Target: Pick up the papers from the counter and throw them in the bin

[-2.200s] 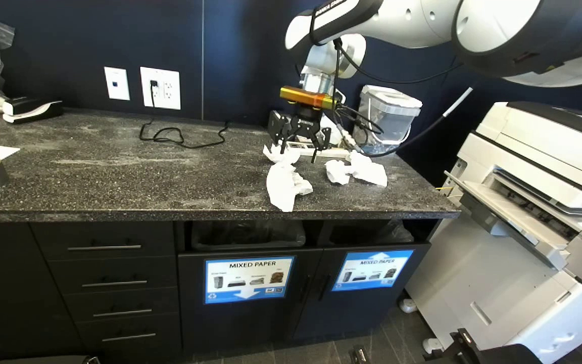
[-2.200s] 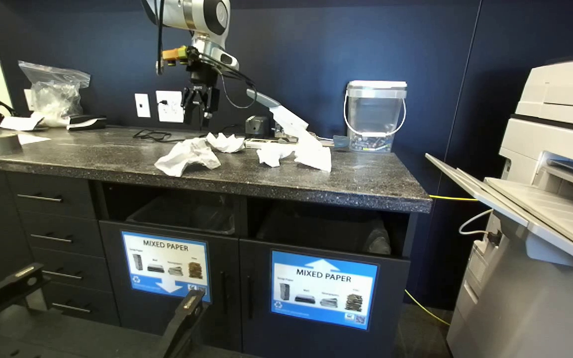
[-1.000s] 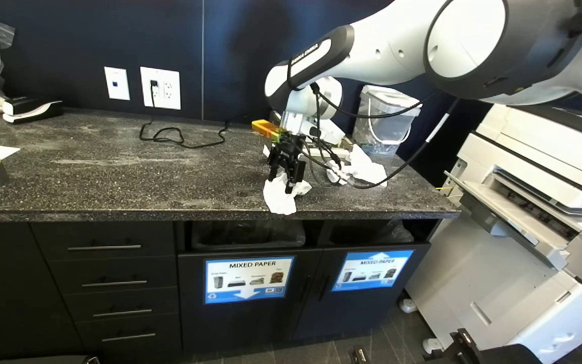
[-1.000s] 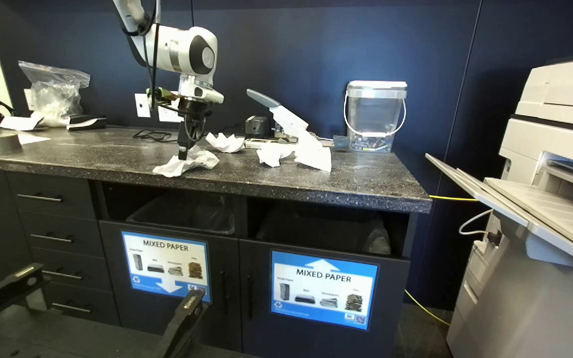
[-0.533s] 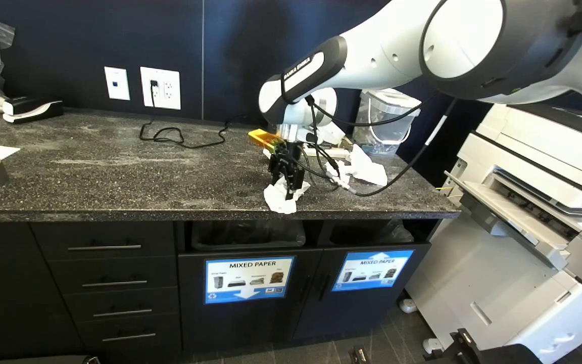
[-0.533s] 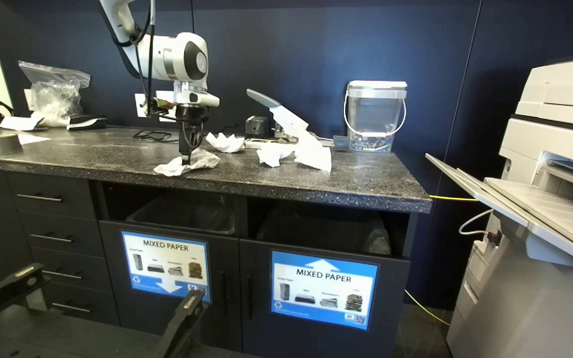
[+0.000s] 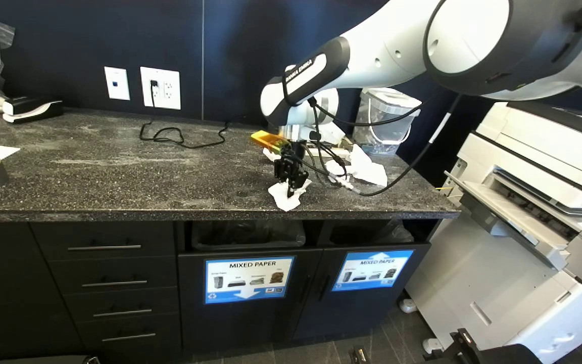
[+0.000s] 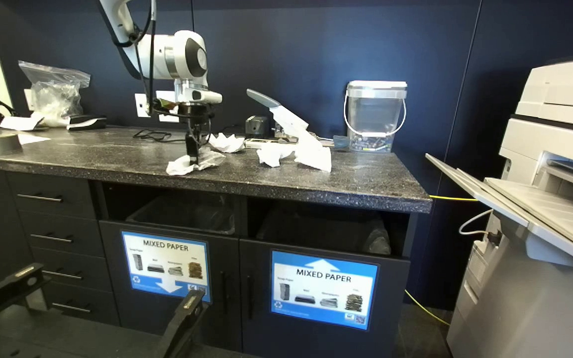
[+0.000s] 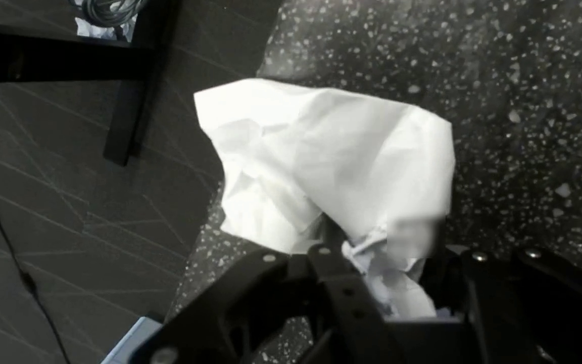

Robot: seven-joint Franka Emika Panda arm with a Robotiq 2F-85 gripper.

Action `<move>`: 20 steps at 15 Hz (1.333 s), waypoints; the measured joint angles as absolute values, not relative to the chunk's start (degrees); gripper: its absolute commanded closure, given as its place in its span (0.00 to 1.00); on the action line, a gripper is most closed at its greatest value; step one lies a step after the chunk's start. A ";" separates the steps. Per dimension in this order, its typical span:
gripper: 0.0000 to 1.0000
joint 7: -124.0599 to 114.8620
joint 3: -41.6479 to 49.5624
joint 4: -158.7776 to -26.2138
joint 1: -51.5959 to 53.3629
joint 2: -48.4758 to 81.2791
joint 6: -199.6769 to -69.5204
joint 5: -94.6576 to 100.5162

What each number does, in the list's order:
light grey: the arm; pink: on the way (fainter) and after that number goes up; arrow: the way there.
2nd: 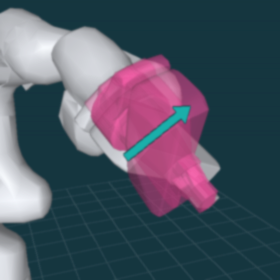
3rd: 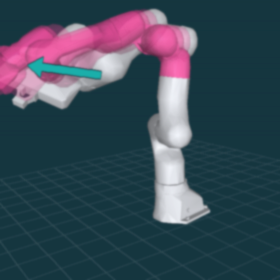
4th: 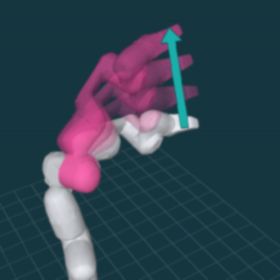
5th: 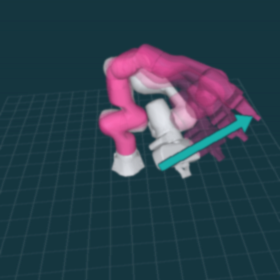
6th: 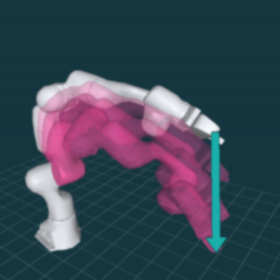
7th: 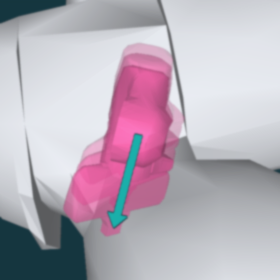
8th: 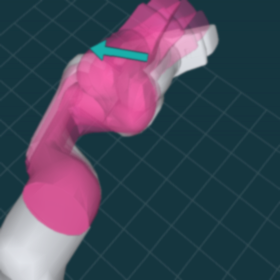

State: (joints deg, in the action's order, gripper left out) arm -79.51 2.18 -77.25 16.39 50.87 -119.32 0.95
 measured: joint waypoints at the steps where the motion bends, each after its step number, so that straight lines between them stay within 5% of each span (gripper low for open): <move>1: 0.91 -77.62 2.18 -77.84 16.38 50.53 -119.32 1.81; 9: 0.86 -53.10 2.17 -87.80 13.45 45.24 -124.56 5.83; 20: 0.84 -25.22 3.26 -113.25 6.32 32.68 -147.27 6.29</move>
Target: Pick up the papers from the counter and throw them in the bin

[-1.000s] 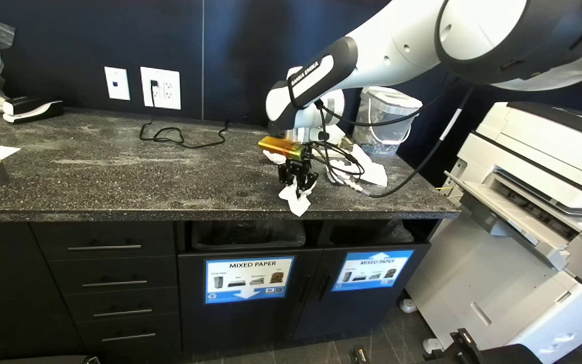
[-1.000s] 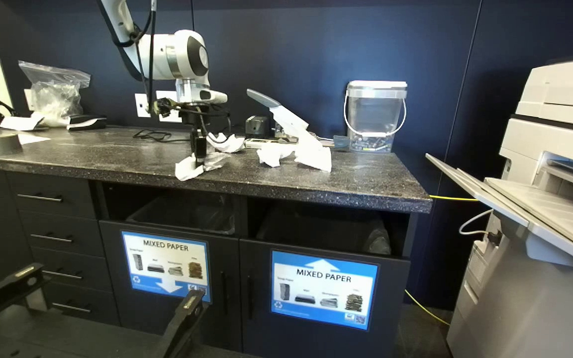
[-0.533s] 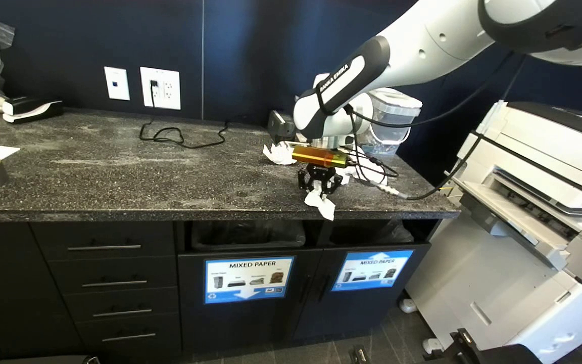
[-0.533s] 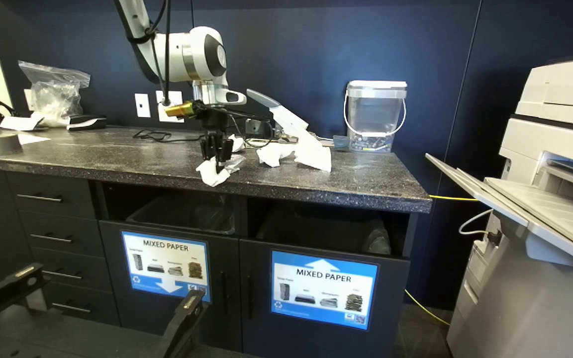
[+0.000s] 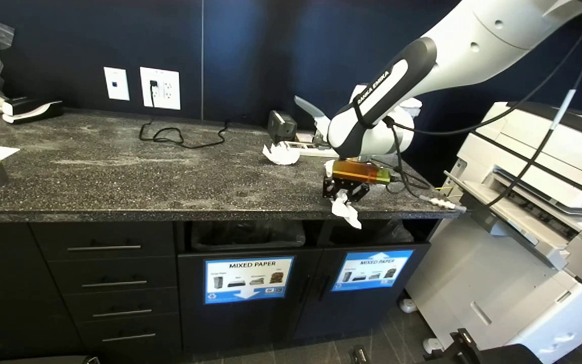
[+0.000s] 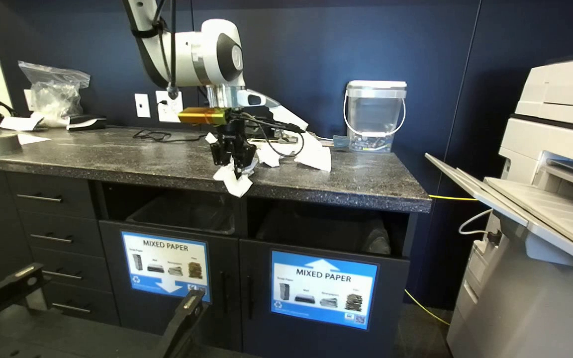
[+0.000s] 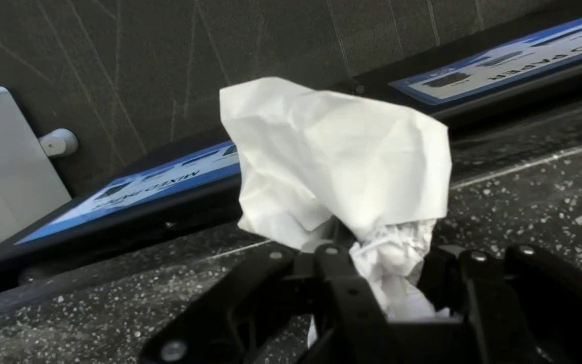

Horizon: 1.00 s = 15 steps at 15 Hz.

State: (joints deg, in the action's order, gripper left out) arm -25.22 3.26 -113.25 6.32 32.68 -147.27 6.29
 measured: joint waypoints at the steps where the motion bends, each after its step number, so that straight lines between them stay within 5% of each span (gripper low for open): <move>1: 0.85 -23.40 3.28 -115.20 5.80 31.92 -149.79 6.29; 15: 0.84 -7.96 3.44 -132.62 1.17 33.57 -178.59 4.91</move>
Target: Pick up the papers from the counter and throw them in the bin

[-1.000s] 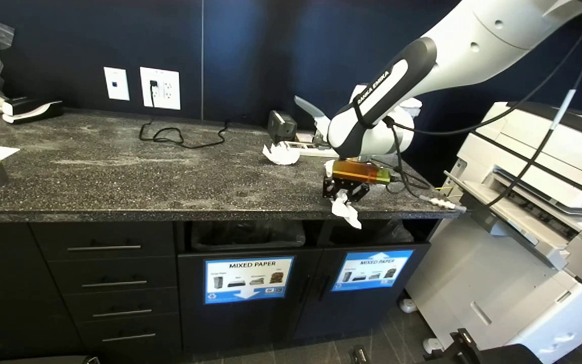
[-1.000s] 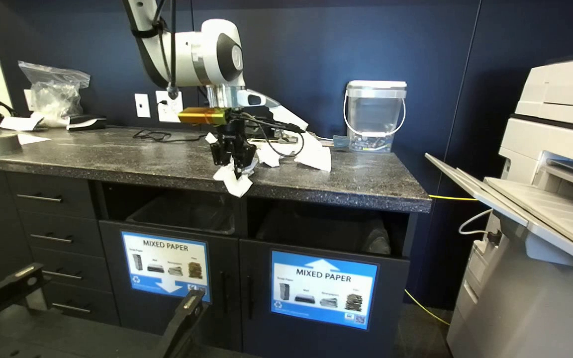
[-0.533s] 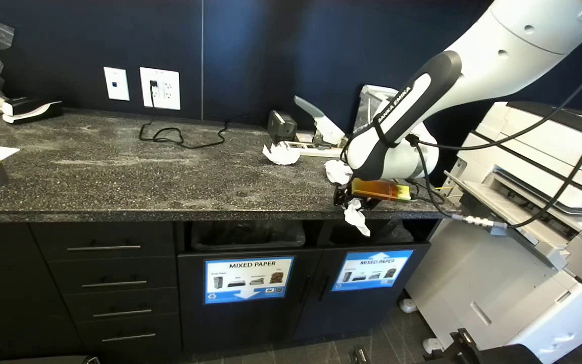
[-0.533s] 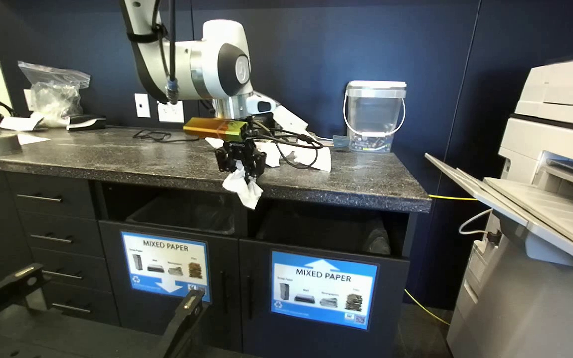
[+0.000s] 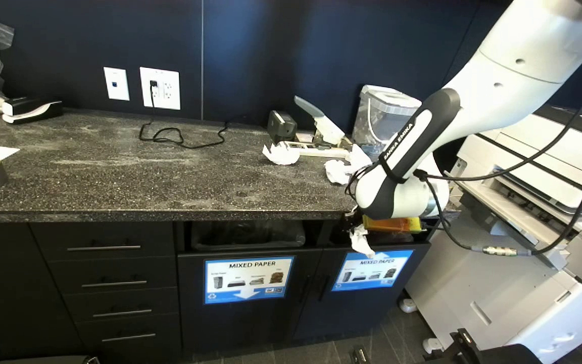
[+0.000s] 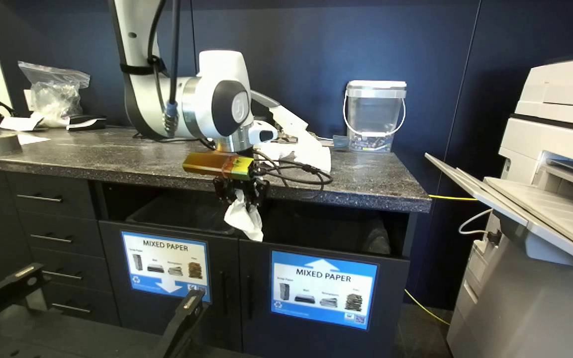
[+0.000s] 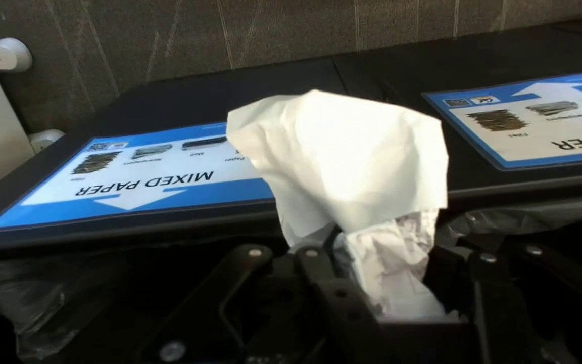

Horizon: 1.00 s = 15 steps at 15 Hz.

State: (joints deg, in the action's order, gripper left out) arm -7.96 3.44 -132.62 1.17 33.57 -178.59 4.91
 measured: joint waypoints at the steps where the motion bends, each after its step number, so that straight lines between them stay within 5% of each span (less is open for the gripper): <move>1: 0.85 -7.61 3.58 -132.95 1.08 34.98 -180.96 4.91; 15: 0.87 -3.33 -0.07 -124.50 -10.27 57.61 -214.13 6.92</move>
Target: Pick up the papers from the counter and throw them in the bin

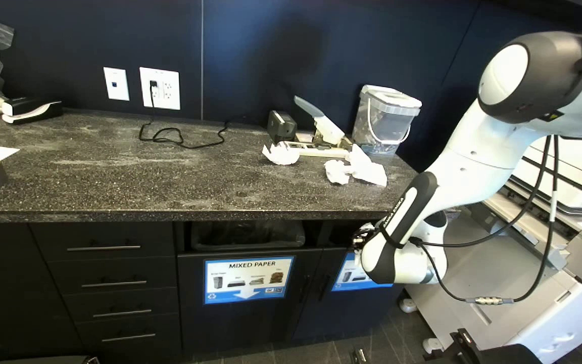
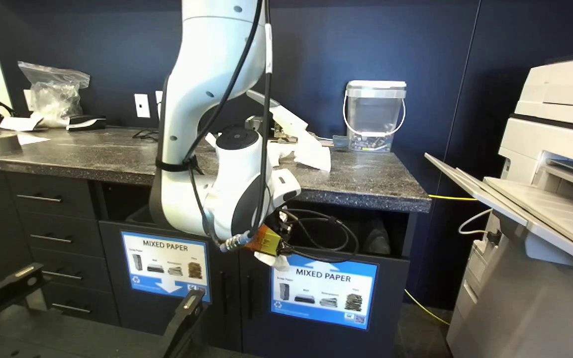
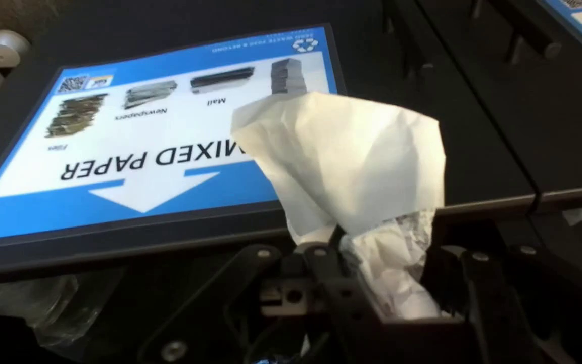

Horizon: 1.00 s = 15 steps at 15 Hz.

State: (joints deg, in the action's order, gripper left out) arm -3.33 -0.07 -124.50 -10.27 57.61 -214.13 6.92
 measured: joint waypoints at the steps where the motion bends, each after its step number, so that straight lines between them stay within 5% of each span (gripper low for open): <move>1: 0.86 -3.12 -0.17 -122.65 -10.38 58.86 -214.68 7.21; 15: 0.87 -2.50 -0.22 -108.71 -10.53 71.20 -225.31 7.37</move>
State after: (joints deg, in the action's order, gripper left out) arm -2.50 -0.22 -108.71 -10.53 71.20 -225.31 7.37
